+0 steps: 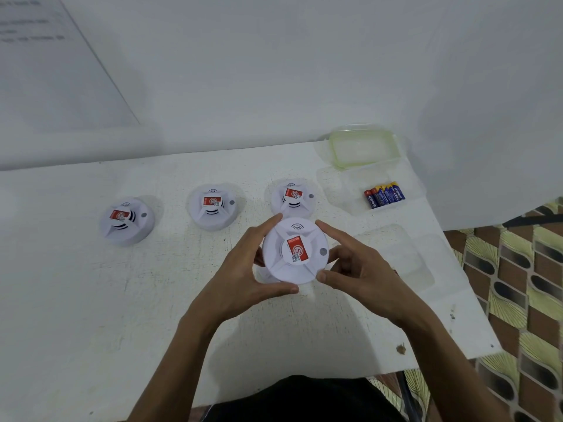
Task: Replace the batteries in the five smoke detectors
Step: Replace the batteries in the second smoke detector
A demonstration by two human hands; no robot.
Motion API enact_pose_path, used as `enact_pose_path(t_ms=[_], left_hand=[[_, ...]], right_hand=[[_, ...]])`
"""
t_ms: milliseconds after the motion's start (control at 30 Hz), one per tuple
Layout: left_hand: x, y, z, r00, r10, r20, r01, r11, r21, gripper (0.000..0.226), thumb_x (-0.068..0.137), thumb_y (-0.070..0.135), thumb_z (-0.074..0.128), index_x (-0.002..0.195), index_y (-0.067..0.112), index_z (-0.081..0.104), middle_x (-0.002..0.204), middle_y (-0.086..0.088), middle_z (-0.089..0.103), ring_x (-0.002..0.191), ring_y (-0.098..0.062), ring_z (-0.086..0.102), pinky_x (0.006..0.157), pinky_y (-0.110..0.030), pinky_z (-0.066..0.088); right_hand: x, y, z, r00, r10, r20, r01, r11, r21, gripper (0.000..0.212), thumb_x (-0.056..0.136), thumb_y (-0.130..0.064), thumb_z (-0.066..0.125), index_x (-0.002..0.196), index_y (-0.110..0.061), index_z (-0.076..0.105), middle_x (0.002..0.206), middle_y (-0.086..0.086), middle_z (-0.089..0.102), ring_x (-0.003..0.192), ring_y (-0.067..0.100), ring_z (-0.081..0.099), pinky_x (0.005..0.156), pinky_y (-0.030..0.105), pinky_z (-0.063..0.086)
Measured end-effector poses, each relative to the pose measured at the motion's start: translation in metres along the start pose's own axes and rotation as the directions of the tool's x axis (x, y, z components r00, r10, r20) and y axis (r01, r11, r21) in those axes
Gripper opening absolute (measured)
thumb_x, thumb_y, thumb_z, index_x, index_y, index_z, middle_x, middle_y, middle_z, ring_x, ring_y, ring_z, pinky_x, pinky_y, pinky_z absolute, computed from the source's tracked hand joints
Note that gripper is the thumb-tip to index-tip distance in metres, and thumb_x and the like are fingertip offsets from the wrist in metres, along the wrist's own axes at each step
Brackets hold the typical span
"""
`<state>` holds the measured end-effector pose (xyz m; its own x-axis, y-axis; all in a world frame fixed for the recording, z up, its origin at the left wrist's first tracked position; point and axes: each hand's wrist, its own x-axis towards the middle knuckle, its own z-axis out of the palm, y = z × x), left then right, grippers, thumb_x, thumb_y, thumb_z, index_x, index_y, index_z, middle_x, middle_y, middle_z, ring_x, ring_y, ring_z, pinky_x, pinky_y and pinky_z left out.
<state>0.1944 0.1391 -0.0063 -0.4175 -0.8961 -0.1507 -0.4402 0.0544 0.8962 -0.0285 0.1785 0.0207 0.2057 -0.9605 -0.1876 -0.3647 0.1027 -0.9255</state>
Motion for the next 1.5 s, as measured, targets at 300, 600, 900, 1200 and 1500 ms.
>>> enact_pose_path(t_ms=[300,600,900,1200,1500], left_hand=[[-0.001,0.001,0.001,1.0,-0.007,-0.002,0.007,1.0,-0.013,0.087,0.072,0.012,0.082,0.14,0.027,0.03,0.133,0.016,0.041,0.117,-0.001,0.046,0.105,-0.029,0.042],[-0.004,0.005,-0.005,1.0,0.025,0.009,-0.025,1.0,0.008,0.101,0.064,0.036,0.086,0.141,0.047,0.023,0.14,0.019,0.041,0.123,0.005,0.042,0.09,-0.006,0.038],[-0.002,-0.012,-0.002,0.999,0.032,-0.025,-0.031,0.999,0.014,0.084,0.06,0.049,0.077,0.131,0.046,0.031,0.132,0.03,0.041,0.119,0.003,0.047,0.095,-0.015,0.045],[-0.035,-0.045,-0.05,0.997,0.076,-0.029,-0.073,0.993,0.096,0.093,0.067,0.038,0.082,0.142,0.031,0.029,0.139,0.016,0.044,0.117,-0.008,0.053,0.09,-0.02,0.051],[-0.057,-0.096,-0.094,0.987,-0.043,-0.152,0.07,0.982,0.177,0.096,0.051,0.053,0.082,0.134,0.021,0.043,0.126,0.008,0.048,0.105,-0.007,0.053,0.09,-0.027,0.049]], right_hand=[[-0.002,0.0,0.001,1.0,0.012,-0.001,-0.012,1.0,0.004,0.072,0.088,-0.017,0.07,0.137,-0.056,0.032,0.097,-0.006,0.069,0.071,0.014,0.064,0.071,0.022,0.056],[-0.002,0.001,0.002,1.0,0.012,0.0,-0.012,0.999,0.035,0.073,0.088,-0.014,0.07,0.143,-0.045,0.036,0.097,-0.003,0.069,0.075,0.021,0.066,0.077,0.033,0.059],[0.0,0.004,0.014,0.999,0.031,0.024,-0.03,0.999,-0.033,0.089,0.081,-0.019,0.077,0.147,-0.046,0.025,0.106,-0.007,0.06,0.081,0.015,0.066,0.079,0.026,0.057],[0.023,-0.005,0.078,1.0,-0.018,0.015,0.02,0.993,-0.118,0.075,0.079,-0.029,0.077,0.139,-0.039,0.034,0.108,-0.011,0.06,0.079,0.012,0.065,0.076,0.027,0.057],[0.057,-0.002,0.147,0.997,0.004,0.079,0.012,0.98,-0.197,0.075,0.082,-0.038,0.073,0.145,-0.041,0.031,0.09,-0.007,0.064,0.079,0.008,0.064,0.076,0.024,0.057]])
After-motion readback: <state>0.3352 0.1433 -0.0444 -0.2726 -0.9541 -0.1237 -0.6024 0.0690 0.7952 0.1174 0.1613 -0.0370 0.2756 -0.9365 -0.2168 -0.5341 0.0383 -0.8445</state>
